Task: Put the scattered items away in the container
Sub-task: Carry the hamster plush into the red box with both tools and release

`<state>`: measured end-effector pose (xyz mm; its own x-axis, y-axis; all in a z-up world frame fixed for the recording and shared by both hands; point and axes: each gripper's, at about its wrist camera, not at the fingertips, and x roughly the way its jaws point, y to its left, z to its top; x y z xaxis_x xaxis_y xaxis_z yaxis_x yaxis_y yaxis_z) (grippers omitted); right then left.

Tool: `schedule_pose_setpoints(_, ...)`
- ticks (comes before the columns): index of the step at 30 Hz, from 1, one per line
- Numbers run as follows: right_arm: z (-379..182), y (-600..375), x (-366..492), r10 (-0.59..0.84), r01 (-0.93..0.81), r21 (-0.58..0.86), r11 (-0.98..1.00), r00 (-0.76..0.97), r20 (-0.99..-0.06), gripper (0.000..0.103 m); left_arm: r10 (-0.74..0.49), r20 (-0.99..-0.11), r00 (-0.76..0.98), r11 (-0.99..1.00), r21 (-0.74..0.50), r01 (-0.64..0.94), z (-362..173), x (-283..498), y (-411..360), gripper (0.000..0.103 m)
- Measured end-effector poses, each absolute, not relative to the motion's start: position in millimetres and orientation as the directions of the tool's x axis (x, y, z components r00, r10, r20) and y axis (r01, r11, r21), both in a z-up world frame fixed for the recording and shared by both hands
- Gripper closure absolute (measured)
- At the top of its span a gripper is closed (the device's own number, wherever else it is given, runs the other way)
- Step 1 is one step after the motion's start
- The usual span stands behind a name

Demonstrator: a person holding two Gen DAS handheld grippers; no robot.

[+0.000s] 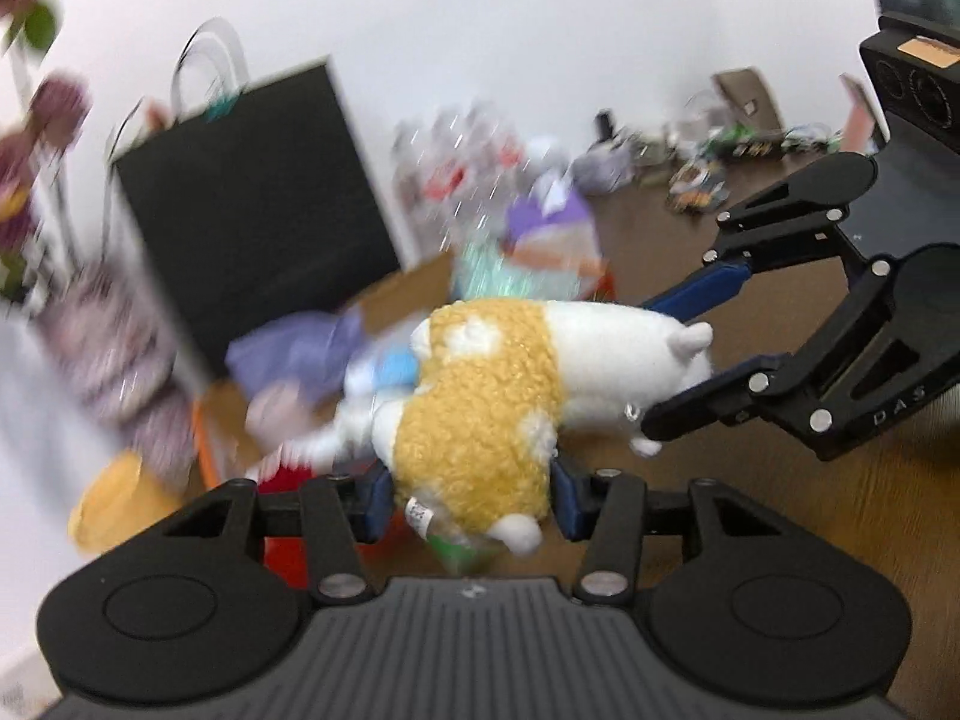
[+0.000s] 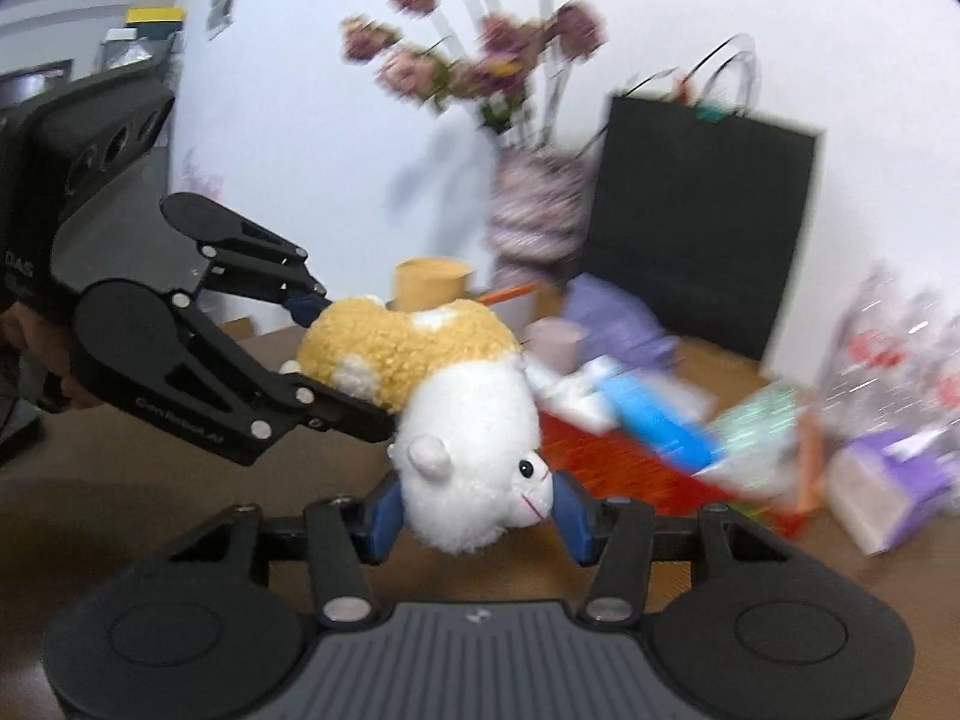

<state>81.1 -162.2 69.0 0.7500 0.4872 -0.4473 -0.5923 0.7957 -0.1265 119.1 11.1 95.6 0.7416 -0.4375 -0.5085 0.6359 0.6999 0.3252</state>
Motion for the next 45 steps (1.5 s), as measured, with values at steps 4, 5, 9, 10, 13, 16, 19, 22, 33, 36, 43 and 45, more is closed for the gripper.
schedule_pose_setpoints(4, 96, -188, 104, 0.448, -0.552, -0.171, 0.816, 0.791, -0.418, 0.052, -0.478, -0.505, 0.719, 0.659, 0.335, 0.674, 122, 166, -16, 0.052)
schedule_pose_setpoints(5, 102, -194, 114, 0.444, -0.548, -0.168, 0.82, 0.792, -0.419, 0.052, -0.478, -0.508, 0.717, 0.655, 0.338, 0.676, 126, 179, -22, 0.052)
schedule_pose_setpoints(9, 120, -206, 179, 0.428, -0.538, -0.151, 0.829, 0.785, -0.448, 0.051, -0.464, -0.548, 0.696, 0.641, 0.334, 0.691, 130, 243, -36, 0.052)
schedule_pose_setpoints(10, 120, -205, 197, 0.43, -0.545, -0.142, 0.827, 0.774, -0.466, 0.051, -0.455, -0.569, 0.685, 0.645, 0.319, 0.694, 126, 257, -34, 0.052)
schedule_pose_setpoints(13, 112, -199, 250, 0.45, -0.572, -0.082, 0.816, 0.718, -0.532, 0.051, -0.427, -0.62, 0.658, 0.691, 0.245, 0.679, 110, 295, -26, 0.052)
schedule_pose_setpoints(16, 93, -188, 285, 0.482, -0.614, -0.035, 0.789, 0.654, -0.583, 0.051, -0.402, -0.651, 0.644, 0.715, 0.216, 0.665, 87, 311, -13, 0.052)
schedule_pose_setpoints(19, 77, -176, 306, 0.532, -0.645, 0.057, 0.762, 0.574, -0.622, 0.051, -0.396, -0.653, 0.646, 0.721, 0.214, 0.659, 73, 311, 6, 0.052)
schedule_pose_setpoints(22, 66, -158, 312, 0.561, -0.68, 0.076, 0.729, 0.531, -0.635, 0.049, -0.37, -0.679, 0.634, 0.732, 0.208, 0.649, 64, 314, 21, 0.036)
schedule_pose_setpoints(33, 62, -153, 311, 0.48, -0.612, 0.05, 0.789, 0.564, -0.672, 0.014, -0.293, -0.695, 0.657, 0.742, 0.268, 0.614, 76, 303, 9, 0.0)
schedule_pose_setpoints(36, 67, -170, 299, 0.419, -0.525, 0.057, 0.849, 0.604, -0.678, 0.013, -0.295, -0.685, 0.666, 0.779, 0.232, 0.583, 80, 293, 7, 0.0)
schedule_pose_setpoints(43, 84, -191, 234, 0.281, -0.337, 0.059, 0.94, 0.662, -0.694, 0.01, -0.225, -0.634, 0.74, 0.918, 0.117, 0.379, 107, 229, 1, 0.0)
schedule_pose_setpoints(45, 89, -197, 214, 0.242, -0.284, 0.057, 0.957, 0.675, -0.697, 0.003, -0.197, -0.59, 0.783, 0.948, 0.089, 0.306, 113, 195, 0, 0.0)
